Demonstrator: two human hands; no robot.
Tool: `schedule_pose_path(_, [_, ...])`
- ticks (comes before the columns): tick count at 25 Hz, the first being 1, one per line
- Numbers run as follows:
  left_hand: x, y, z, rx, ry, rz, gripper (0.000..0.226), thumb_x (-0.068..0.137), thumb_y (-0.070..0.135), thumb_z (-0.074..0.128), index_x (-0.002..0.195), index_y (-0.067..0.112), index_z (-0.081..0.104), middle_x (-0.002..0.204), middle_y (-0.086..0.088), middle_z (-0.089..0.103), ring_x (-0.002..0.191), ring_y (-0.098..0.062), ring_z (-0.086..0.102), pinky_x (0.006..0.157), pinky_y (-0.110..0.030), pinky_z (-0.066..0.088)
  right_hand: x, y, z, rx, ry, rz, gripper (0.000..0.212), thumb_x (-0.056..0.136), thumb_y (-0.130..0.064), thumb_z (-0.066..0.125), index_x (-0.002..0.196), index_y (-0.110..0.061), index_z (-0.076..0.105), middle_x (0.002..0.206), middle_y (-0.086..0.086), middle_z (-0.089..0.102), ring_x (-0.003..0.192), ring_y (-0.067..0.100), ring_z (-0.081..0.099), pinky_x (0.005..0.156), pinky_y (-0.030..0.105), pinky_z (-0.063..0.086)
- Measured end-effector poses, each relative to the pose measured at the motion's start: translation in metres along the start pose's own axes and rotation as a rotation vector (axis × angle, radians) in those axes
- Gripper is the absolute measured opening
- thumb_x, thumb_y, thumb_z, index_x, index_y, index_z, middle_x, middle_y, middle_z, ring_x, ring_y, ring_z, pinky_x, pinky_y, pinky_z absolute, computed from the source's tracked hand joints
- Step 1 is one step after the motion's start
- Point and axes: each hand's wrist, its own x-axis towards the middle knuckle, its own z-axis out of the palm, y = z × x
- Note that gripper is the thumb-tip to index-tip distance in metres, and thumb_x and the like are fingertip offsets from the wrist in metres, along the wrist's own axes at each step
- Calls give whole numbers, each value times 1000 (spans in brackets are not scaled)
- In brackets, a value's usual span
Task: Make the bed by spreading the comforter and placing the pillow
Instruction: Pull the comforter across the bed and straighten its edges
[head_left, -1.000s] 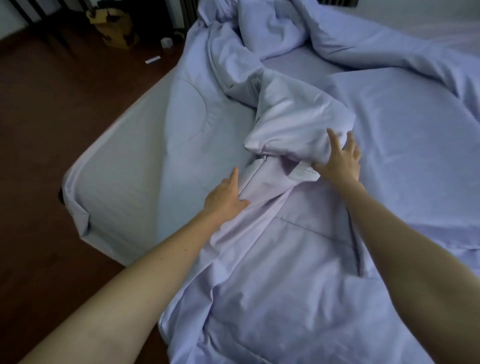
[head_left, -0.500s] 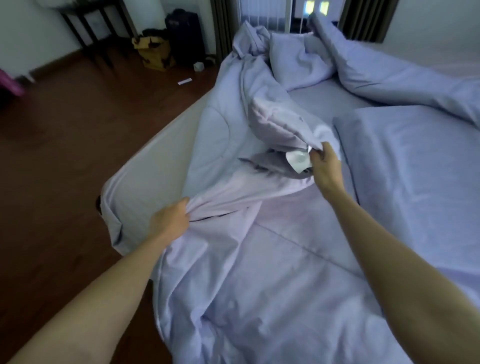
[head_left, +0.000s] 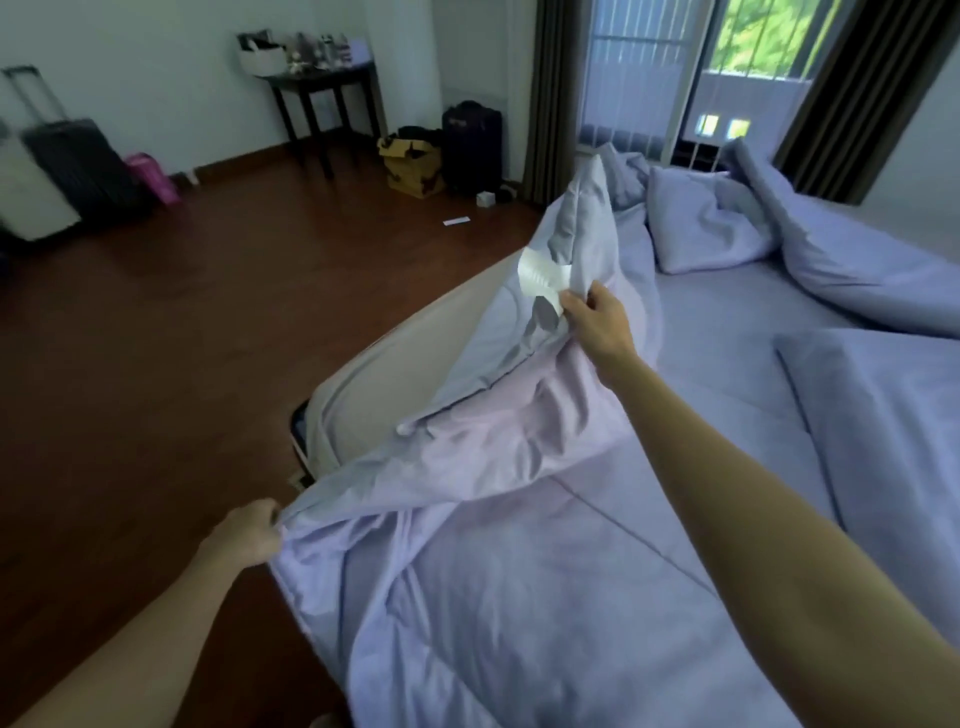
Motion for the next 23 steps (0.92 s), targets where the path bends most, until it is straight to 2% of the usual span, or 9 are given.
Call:
schedule_pose_path(5, [53, 35, -13, -78, -200, 467, 34, 83, 39, 60, 113, 22, 53, 115, -4, 62, 102, -22, 61, 76, -31, 44, 9, 30, 78, 50, -6, 195, 11, 85, -19, 62, 79, -11, 58, 78, 6, 56, 73, 18, 52, 62, 24, 43])
schedule_pose_path(8, [82, 63, -13, -178, -384, 592, 54, 92, 35, 55, 139, 18, 36, 130, 2, 50, 118, -22, 53, 89, -33, 44, 5, 51, 107, -245, -98, 237, 17, 90, -21, 58, 102, -14, 66, 99, 10, 63, 91, 23, 57, 79, 31, 45])
schedule_pose_path(11, [106, 97, -12, -132, -403, 682, 58, 94, 31, 52, 144, 15, 30, 141, -9, 50, 123, -27, 52, 101, -37, 43, -29, 63, 92, -526, 199, 239, 35, 90, -20, 58, 124, -11, 59, 125, 13, 59, 116, 29, 54, 98, 32, 38])
schedule_pose_path(13, [111, 129, -14, -173, -362, 692, 58, 94, 38, 49, 144, 14, 30, 138, -14, 52, 121, -30, 54, 102, -40, 43, -65, 80, 64, -593, 544, 283, 37, 88, -18, 56, 125, -11, 57, 130, 16, 55, 121, 32, 50, 102, 35, 36])
schedule_pose_path(15, [100, 171, -17, -365, -306, 697, 65, 91, 47, 50, 143, 14, 27, 139, -15, 50, 123, -34, 52, 103, -40, 41, -108, 107, 42, -468, 720, 539, 41, 89, -22, 54, 128, -11, 53, 131, 20, 53, 121, 34, 48, 102, 39, 37])
schedule_pose_path(17, [84, 217, -17, -553, -270, 651, 76, 86, 52, 54, 143, 12, 24, 141, -15, 46, 127, -34, 48, 104, -36, 37, -138, 132, 39, -216, 664, 762, 46, 90, -29, 55, 133, -17, 46, 132, 16, 52, 117, 33, 50, 98, 42, 41])
schedule_pose_path(20, [87, 270, -17, -761, -261, 455, 93, 78, 56, 65, 146, 10, 21, 140, -17, 46, 123, -33, 51, 105, -38, 40, -146, 141, 61, 65, 413, 751, 54, 94, -33, 50, 144, -32, 29, 130, 3, 45, 109, 29, 50, 84, 40, 43])
schedule_pose_path(22, [104, 292, -20, -923, -382, 205, 99, 63, 60, 72, 141, 13, 33, 128, -16, 57, 106, -29, 63, 88, -39, 53, -139, 142, 77, 217, 374, 715, 59, 94, -36, 50, 145, -41, 21, 131, -4, 40, 117, 31, 50, 91, 46, 44])
schedule_pose_path(23, [119, 297, -23, -974, -480, 166, 81, 66, 52, 73, 130, 10, 47, 110, -13, 66, 87, -22, 69, 69, -32, 58, -134, 140, 85, 275, 365, 712, 62, 94, -36, 51, 145, -44, 18, 131, -6, 38, 121, 31, 49, 95, 48, 42])
